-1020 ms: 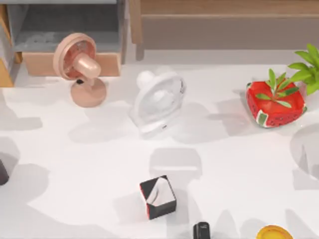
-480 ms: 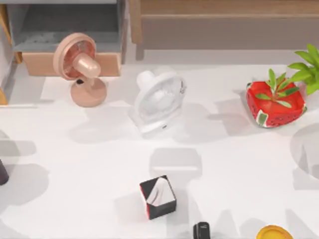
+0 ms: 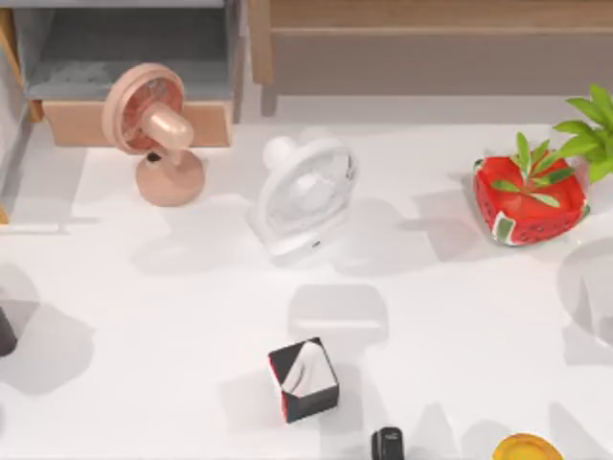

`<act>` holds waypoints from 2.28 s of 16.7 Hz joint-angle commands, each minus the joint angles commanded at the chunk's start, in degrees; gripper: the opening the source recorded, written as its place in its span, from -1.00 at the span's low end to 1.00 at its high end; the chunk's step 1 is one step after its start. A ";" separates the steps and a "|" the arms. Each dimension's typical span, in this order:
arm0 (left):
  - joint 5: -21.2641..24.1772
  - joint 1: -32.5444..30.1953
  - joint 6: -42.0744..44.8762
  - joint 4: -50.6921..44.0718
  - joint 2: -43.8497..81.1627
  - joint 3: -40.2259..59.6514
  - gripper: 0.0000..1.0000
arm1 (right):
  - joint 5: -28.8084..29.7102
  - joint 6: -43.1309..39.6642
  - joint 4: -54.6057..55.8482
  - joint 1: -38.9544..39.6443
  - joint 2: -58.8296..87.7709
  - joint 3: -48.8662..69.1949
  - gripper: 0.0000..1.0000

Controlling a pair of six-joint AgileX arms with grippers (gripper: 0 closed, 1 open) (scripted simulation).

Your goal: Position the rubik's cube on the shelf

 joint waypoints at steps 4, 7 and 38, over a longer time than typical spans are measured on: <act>3.13 3.14 0.14 3.02 -2.10 -5.44 -1.00 | 0.00 0.00 0.00 0.00 0.00 0.00 1.00; 3.34 3.37 0.15 3.24 -2.26 -5.84 -1.00 | 0.00 0.00 0.00 0.00 0.00 0.00 1.00; 6.17 6.14 0.33 5.34 -3.52 -9.30 1.00 | 0.00 0.00 0.00 0.00 0.00 0.00 1.00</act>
